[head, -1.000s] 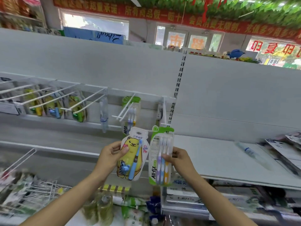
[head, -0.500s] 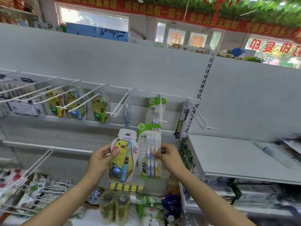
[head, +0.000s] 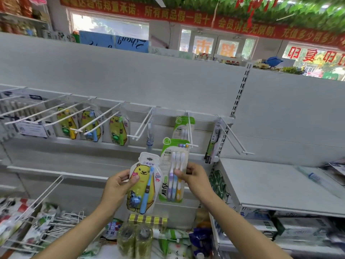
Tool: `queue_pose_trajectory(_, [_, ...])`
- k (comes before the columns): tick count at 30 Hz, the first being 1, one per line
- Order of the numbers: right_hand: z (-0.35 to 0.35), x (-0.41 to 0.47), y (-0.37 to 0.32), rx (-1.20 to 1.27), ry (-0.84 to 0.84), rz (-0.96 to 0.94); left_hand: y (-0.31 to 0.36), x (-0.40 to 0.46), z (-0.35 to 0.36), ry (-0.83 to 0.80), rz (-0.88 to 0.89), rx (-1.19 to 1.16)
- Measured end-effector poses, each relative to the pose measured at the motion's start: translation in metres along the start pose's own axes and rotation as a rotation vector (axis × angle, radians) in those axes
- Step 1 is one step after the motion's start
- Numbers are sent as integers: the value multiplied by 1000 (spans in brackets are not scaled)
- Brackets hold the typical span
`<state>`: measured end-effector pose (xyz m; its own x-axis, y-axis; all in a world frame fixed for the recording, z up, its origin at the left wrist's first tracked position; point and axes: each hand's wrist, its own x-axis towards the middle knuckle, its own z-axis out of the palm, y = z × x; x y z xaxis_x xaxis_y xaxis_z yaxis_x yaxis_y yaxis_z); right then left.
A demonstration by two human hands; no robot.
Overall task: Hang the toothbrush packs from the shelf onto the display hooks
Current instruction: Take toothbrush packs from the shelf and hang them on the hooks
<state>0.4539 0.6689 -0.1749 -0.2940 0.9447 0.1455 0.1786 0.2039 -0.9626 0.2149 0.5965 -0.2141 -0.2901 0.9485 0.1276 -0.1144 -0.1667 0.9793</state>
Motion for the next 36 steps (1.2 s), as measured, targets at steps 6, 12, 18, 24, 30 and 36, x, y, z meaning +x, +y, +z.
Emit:
queue_pose_trajectory(6, [-4,2,3,33,-20,1,3,-1,11,-32,0,-4])
queue_pose_trajectory(12, [-10,1,5,90,-23,-12,4,-3,25,-66,27,-2])
queue_pose_trajectory(18, [-12,4,6,99,-32,0,3,-6,34,-90,34,24])
queue_pose_trajectory(24, [-25,13,6,181,33,19,7,-12,38,-85,45,8])
queue_pose_trajectory(30, [-28,27,9,137,28,32,2,-15,35,-35,49,10])
queue_pose_trajectory(36, [-31,60,11,87,68,72,4,-21,35,-22,35,-10])
